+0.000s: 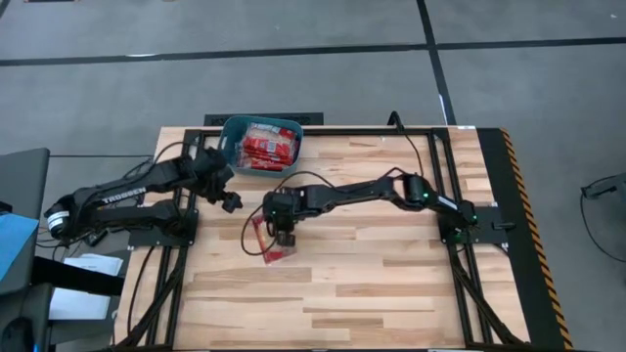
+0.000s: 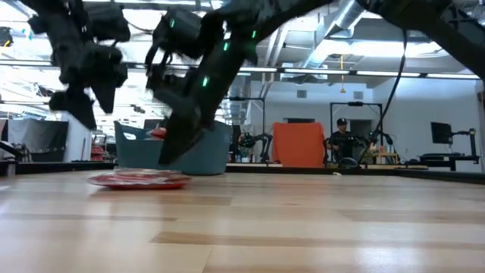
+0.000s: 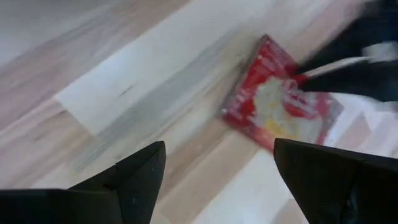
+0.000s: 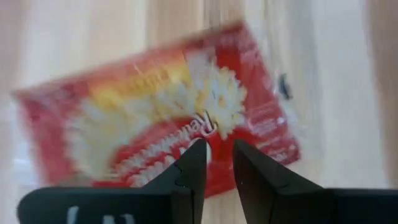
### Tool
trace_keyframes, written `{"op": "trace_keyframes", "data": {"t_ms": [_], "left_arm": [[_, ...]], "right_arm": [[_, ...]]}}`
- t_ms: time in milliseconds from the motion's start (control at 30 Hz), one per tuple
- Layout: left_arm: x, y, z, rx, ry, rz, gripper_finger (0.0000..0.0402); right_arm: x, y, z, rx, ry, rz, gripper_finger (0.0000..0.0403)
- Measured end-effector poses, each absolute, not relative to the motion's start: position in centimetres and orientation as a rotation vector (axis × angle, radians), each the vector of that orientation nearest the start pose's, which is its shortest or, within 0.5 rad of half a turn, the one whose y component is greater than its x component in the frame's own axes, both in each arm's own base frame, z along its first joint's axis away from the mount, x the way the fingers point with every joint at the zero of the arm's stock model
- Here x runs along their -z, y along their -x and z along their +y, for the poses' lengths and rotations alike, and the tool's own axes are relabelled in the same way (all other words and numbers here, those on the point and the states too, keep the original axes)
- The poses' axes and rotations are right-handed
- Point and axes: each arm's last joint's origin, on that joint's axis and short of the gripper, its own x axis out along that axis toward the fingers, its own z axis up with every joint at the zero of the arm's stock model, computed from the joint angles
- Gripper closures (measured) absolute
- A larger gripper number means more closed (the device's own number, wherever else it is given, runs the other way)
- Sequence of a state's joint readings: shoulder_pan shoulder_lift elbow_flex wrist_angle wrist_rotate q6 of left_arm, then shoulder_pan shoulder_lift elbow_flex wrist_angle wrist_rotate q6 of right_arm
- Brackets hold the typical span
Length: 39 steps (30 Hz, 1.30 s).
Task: Sort popcorn bags into baskets
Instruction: Put the red popcorn bag into the blue bin
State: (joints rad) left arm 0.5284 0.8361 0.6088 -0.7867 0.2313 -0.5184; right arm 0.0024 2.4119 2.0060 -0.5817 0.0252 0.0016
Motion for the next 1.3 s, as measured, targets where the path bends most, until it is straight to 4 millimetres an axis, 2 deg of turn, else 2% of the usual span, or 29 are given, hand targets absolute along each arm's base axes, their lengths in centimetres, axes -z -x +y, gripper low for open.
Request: {"op": "trace_keyframes", "data": {"t_ms": [100, 167, 367, 500, 633, 733, 933, 1033, 1300], "left_arm": [[-20.1, -13.3, 6.9, -0.524, 0.864, 0.834, 0.0116], [-19.3, -13.4, 7.0, -0.523, 0.871, 0.811, 0.0115], [-17.7, -13.6, 7.0, -0.524, 0.895, 0.812, 0.0115], [-17.0, -14.3, 7.0, -0.523, 0.877, 0.855, 0.0115], [-16.4, -15.8, 7.0, -0.476, 0.856, 0.843, 0.0115], [-15.7, -16.8, 7.1, -0.458, 0.852, 0.846, 0.0115], [-13.5, -17.8, 7.3, -0.412, 0.891, 0.956, 0.0115], [-12.5, -18.2, 7.4, -0.384, 0.9, 1.003, 0.0115], [-11.4, -20.0, 7.8, -0.244, 0.969, 0.932, 0.0116]], "right_arm": [[-18.4, -51.4, 1.2, 0.0, 0.024, 0.946, 0.0296], [-19.3, -51.1, 2.6, -0.03, 0.033, 0.946, 0.0296], [-18.4, -50.7, 7.3, -0.118, 0.076, 0.945, 0.0296], [-17.0, -49.9, 9.3, -0.066, 0.117, 0.976, 0.0296], [-16.4, -49.6, 9.5, -0.044, 0.082, 0.97, 0.0296], [-15.1, -49.1, 9.3, -0.026, 0.067, 1.024, 0.0296], [-13.7, -48.4, 8.8, -0.002, 0.052, 1.075, 0.0296], [-13.5, -48.2, 8.5, 0.011, 0.052, 1.085, 0.0296], [-13.4, -48.3, 7.8, 0.031, 0.07, 1.09, 0.0296]]}}
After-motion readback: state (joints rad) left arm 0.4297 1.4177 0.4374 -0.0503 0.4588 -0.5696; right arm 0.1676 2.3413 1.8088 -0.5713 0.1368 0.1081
